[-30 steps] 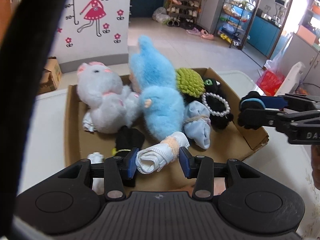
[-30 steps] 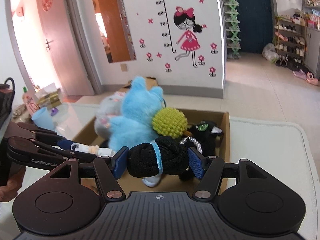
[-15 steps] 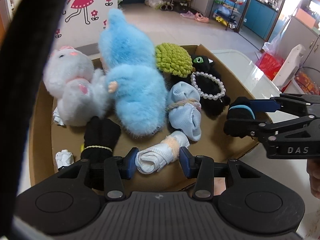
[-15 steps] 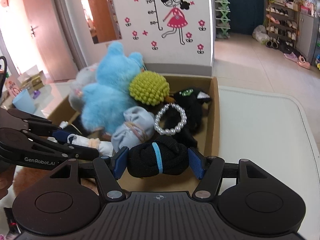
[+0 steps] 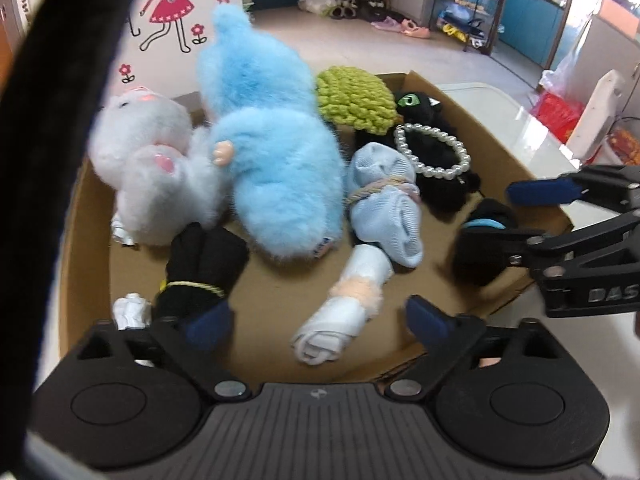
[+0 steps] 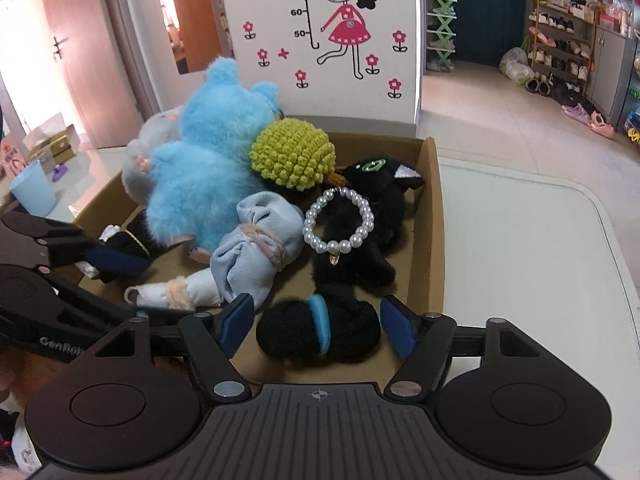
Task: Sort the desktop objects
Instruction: 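Grasp the peach plush bunny with the left tool while the right tool grasps the blue knitted doll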
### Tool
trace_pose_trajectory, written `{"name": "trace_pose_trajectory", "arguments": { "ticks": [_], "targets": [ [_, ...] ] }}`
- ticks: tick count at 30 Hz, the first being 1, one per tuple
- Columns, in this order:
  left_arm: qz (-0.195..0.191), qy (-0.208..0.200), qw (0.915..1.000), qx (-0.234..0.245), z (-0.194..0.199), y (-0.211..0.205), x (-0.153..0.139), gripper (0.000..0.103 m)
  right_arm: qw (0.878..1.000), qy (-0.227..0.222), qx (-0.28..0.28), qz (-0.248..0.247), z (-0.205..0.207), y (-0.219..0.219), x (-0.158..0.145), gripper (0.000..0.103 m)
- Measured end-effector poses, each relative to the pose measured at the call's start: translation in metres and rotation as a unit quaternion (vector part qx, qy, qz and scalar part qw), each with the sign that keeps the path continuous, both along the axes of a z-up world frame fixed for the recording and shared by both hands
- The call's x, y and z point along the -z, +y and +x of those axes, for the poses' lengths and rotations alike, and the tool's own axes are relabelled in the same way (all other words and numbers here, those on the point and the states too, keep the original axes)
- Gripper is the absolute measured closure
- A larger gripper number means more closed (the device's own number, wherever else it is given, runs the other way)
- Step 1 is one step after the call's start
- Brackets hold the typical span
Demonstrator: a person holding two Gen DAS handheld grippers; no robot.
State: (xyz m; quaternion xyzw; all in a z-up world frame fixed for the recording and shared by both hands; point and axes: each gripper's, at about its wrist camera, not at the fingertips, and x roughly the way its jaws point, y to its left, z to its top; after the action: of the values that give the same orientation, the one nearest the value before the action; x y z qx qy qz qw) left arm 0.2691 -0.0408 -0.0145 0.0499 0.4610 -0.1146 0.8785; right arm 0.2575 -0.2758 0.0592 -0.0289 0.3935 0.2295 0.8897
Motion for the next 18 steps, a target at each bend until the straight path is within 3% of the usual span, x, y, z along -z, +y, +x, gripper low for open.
{"name": "trace_pose_trajectory", "arguments": {
  "ticks": [6,12,18],
  "targets": [
    [-0.061,0.028,0.9976,-0.012,-0.001,0.022,-0.008,0.005,1.000,-0.021,0.008,0.017,-0.007,-0.010,-0.019,0.017],
    [-0.086,-0.001,0.9963,-0.006,-0.034,0.035,-0.032,0.005,0.998,-0.038,-0.003,0.051,-0.038,-0.023,-0.041,0.016],
    [-0.106,-0.022,0.9941,-0.002,-0.075,0.061,-0.042,0.001,0.994,-0.038,-0.068,0.083,-0.092,-0.020,-0.046,0.008]
  ]
}}
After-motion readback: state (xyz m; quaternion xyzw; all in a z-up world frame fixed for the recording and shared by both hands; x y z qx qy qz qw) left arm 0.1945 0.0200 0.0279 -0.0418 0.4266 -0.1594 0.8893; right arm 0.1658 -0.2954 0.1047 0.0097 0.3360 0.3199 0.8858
